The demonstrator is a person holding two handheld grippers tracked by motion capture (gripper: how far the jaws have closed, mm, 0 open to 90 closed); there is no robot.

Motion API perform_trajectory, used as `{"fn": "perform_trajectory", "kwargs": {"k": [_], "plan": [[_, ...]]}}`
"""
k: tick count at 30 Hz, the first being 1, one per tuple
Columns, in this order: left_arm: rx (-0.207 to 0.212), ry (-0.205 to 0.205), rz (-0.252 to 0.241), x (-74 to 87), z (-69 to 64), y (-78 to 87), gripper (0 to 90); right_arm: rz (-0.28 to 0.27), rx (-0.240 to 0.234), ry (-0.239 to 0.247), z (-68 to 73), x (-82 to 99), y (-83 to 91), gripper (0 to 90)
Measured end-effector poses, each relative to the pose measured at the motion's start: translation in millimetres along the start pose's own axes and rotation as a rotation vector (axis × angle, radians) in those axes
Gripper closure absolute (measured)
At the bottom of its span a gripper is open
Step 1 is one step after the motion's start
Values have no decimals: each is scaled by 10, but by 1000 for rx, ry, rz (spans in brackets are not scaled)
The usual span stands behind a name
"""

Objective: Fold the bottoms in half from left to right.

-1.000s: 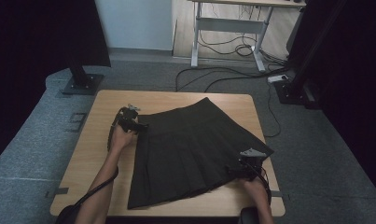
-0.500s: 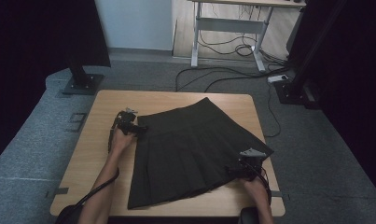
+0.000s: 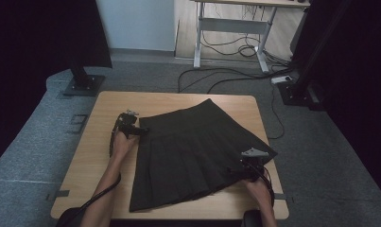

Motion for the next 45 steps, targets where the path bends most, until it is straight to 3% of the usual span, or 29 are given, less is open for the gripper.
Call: {"fn": "perform_trajectory", "kwargs": {"k": [10, 18, 26, 36, 41, 45], "plan": [[-4, 2, 0, 9, 0, 6, 84, -21, -134, 83, 420, -251, 90, 30], [-4, 2, -1, 10, 1, 6, 84, -2, -214, 166, 817, -408, 19, 45], [-3, 2, -2, 10, 1, 5, 84, 28, -319, 296, 1398, -531, -122, 47], [-5, 6, -1, 10, -1, 5, 82, 83, -444, 472, 2170, -562, -307, 49], [-8, 9, 0, 10, -1, 4, 76, 113, -489, 553, 2478, -513, -377, 49], [-8, 12, 0, 10, 0, 4, 74, 121, -524, 589, 2674, -497, -401, 49]]}}
Point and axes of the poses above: each handheld gripper's, and its own axes: y roughly backward along the jaws, x roughly out of its underside, z roughly to its left, the point moved 1 cm from there along -y, roughly forward along the jaws, and after that the axes turned 7 degrees about z, right-handed, at the moved point
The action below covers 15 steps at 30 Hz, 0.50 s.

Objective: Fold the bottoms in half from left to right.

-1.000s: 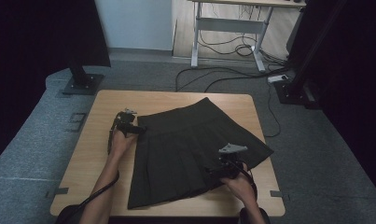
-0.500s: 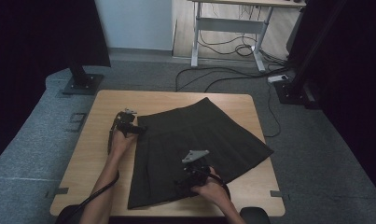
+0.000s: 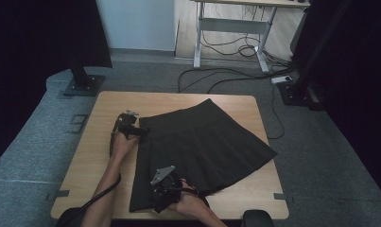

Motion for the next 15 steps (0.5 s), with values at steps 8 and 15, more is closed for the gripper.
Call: {"fn": "perform_trajectory", "kwargs": {"k": [8, 15], "plan": [[-7, 12, 20, -10, 1, -17, 6, 49, -14, 71, 184, -92, -223, 28], [-9, 12, 20, -12, 0, -19, 0, 75, 60, 106, 208, -89, -285, 34]]}}
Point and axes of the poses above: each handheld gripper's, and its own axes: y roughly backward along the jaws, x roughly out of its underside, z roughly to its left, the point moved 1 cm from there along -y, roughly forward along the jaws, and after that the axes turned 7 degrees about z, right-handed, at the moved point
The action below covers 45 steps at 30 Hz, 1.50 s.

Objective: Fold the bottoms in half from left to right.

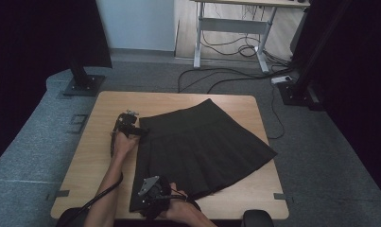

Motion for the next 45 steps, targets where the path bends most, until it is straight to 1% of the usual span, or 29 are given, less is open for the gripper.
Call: {"fn": "perform_trajectory", "kwargs": {"k": [1, 4, 6, 8, 9, 10, 11, 13, 16, 18, 19, 20, 21, 23, 26, 29, 32, 34, 37, 38, 41, 45], "plan": [[1, -3, -5, 3, 0, 6, 9, 5, 9, -11, -13, -5, 16, 78], [16, -25, -27, 14, -16, 25, 102, 0, 22, -29, -66, -5, 61, 232], [21, -29, -35, 21, -22, 34, 148, -10, 30, -41, -99, 13, 89, 330], [26, -30, -46, 26, -38, 42, 195, -25, 42, -56, -127, 33, 113, 482], [28, -30, -50, 26, -46, 49, 234, -28, 57, -61, -143, 45, 131, 572], [33, -28, -54, 25, -64, 58, 302, -27, 65, -55, -159, 54, 144, 647], [34, -26, -54, 23, -82, 65, 368, -26, 72, -59, -171, 62, 152, 692], [33, -16, -54, 18, -132, 74, 483, -21, 86, -58, -185, 71, 161, 749], [45, -2, -51, 8, -164, 77, 600, -15, 102, -52, -174, 66, 163, 789], [61, 8, -48, 2, -181, 79, 683, -14, 102, -51, -171, 68, 165, 798], [79, 15, -45, 0, -190, 79, 728, -17, 97, -56, -175, 73, 166, 801], [86, 19, -44, -1, -195, 78, 786, -27, 83, -65, -189, 81, 165, 807], [88, 22, -45, 0, -201, 77, 816, -32, 70, -74, -206, 88, 168, 812], [77, 13, -53, 6, -217, 76, 842, -43, 43, -92, -233, 101, 170, 819], [54, -12, -55, 9, -238, 81, 856, -42, 26, -102, -238, 98, 170, 823], [46, -30, -46, 8, -239, 92, 860, -43, 21, -95, -215, 73, 155, 823], [50, -42, -32, 26, -214, 121, 860, -41, 12, -88, -177, 35, 135, 823], [57, -39, -29, 61, -183, 148, 859, -43, -7, -89, -149, -3, 113, 822], [61, -33, -35, 148, -126, 203, 859, -48, -33, -82, -104, -60, 74, 821], [60, -33, -39, 183, -110, 223, 859, -51, -52, -80, -83, -84, 51, 821], [48, -41, -40, 294, -45, 304, 859, -48, -67, -61, -2, -171, 4, 820], [47, -33, -36, 421, 56, 400, 858, -49, -96, -37, 116, -294, -66, 819]]}}
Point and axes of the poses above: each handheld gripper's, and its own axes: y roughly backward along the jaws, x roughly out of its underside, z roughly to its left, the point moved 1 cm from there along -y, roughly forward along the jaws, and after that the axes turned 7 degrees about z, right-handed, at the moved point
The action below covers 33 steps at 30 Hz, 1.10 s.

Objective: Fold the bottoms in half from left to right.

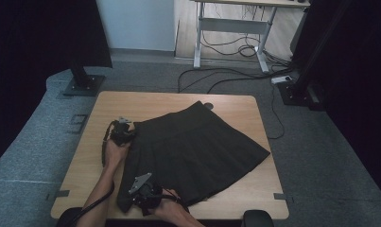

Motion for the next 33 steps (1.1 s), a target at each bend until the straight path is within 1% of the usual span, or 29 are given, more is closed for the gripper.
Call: {"fn": "perform_trajectory", "kwargs": {"k": [6, 10, 13, 16, 19, 20, 21, 22, 23, 25, 26, 29, 32, 33], "plan": [[12, 29, -4, 220, 149, 170, 857, -4, -36, 34, 140, -139, -113, 819], [2, 33, 14, 334, 229, 283, 857, -3, -65, 50, 227, -223, -181, 818], [-1, 49, 17, 418, 297, 355, 857, -3, -85, 62, 294, -278, -226, 816], [3, 68, 18, 451, 330, 384, 856, 5, -76, 89, 346, -307, -240, 816], [-13, 59, 33, 427, 307, 386, 857, 0, -41, 124, 392, -295, -206, 822], [-17, 53, 36, 418, 307, 387, 857, -10, -32, 133, 401, -291, -176, 824], [-17, 61, 32, 404, 311, 393, 861, -23, -27, 137, 405, -291, -135, 827], [-18, 63, 25, 395, 313, 401, 865, -42, -19, 141, 401, -296, -50, 830], [-19, 66, 16, 382, 311, 412, 866, -55, -13, 148, 391, -299, -1, 831], [-22, 73, -17, 325, 299, 471, 869, -82, 3, 146, 367, -306, 127, 834], [-21, 75, -29, 301, 294, 496, 871, -98, 21, 149, 337, -304, 226, 834], [-10, 81, -77, 165, 271, 604, 872, -143, 53, 125, 246, -274, 444, 836], [5, 75, -110, -26, 237, 718, 872, -190, 84, 84, 123, -207, 672, 838], [7, 70, -120, -114, 215, 764, 872, -208, 91, 72, 81, -178, 744, 838]]}}
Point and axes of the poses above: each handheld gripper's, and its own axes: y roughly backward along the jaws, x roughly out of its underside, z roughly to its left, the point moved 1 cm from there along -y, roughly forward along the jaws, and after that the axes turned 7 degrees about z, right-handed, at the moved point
